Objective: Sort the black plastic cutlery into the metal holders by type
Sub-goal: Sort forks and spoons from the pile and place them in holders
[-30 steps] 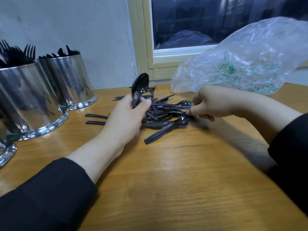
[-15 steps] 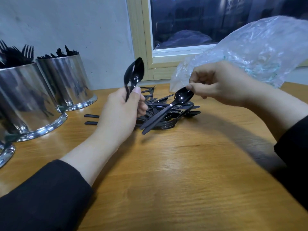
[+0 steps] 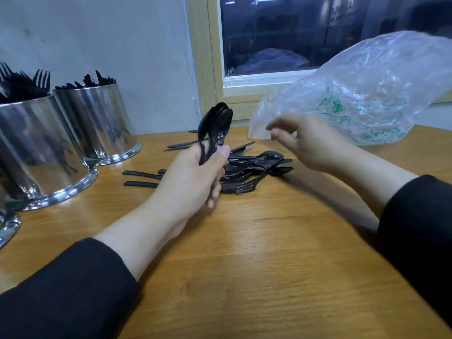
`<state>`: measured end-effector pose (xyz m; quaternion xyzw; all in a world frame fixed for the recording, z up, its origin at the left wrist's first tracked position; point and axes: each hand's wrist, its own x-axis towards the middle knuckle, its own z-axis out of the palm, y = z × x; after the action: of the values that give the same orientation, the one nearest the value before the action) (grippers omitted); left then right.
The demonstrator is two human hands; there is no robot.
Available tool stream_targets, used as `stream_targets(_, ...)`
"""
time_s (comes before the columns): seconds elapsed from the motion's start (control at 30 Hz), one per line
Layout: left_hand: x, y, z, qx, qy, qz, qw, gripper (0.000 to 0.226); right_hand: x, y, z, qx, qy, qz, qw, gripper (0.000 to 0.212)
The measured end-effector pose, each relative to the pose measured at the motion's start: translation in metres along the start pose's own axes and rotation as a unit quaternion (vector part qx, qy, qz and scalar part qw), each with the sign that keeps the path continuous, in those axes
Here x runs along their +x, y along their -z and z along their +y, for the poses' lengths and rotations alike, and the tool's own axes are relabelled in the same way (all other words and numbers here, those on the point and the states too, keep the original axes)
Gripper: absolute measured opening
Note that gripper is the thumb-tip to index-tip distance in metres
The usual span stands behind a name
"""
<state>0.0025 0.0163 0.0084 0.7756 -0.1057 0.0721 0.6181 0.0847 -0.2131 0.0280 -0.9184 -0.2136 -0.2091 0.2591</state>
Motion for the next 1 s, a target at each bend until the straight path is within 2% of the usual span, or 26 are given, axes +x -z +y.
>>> stream_targets(0.1,0.0,0.002,0.001,0.016,0.016,0.022,1.0,0.031,0.0,-0.012,0.015,-0.035,-0.036,-0.098,0.994,0.027)
stream_targets(0.2,0.001,0.005,0.001,0.028,0.018,0.029,0.999,0.033,0.005,-0.004,0.01,-0.041,-0.061,-0.052,0.996,0.025)
stream_targets(0.27,0.003,0.007,0.001,0.026,0.019,0.033,0.999,0.035,0.007,0.007,0.006,-0.059,-0.082,-0.058,0.993,0.031)
stream_targets(0.4,0.005,0.008,0.0,0.022,0.02,0.045,0.999,0.037,-0.001,0.014,0.0,-0.102,-0.115,-0.217,0.964,0.033)
stream_targets(0.5,0.005,0.007,-0.001,0.028,0.017,0.047,0.998,0.035,-0.004,0.008,0.002,-0.083,-0.116,-0.227,0.963,0.023)
stream_targets(0.63,0.005,0.009,-0.002,0.019,0.007,0.051,0.999,0.036,-0.003,0.008,-0.001,-0.077,-0.108,-0.185,0.974,0.013)
stream_targets(0.73,0.006,0.008,-0.001,0.026,0.002,0.063,0.998,0.036,-0.002,0.013,-0.001,-0.069,-0.123,-0.124,0.982,0.009)
stream_targets(0.87,0.005,0.007,0.0,0.032,-0.012,0.083,0.996,0.033,0.001,0.019,0.0,-0.056,-0.119,0.041,0.991,0.017)
stream_targets(1.0,0.007,0.007,0.001,0.032,-0.043,0.119,0.991,0.033,0.001,0.029,-0.01,0.003,-0.054,0.198,0.979,0.016)
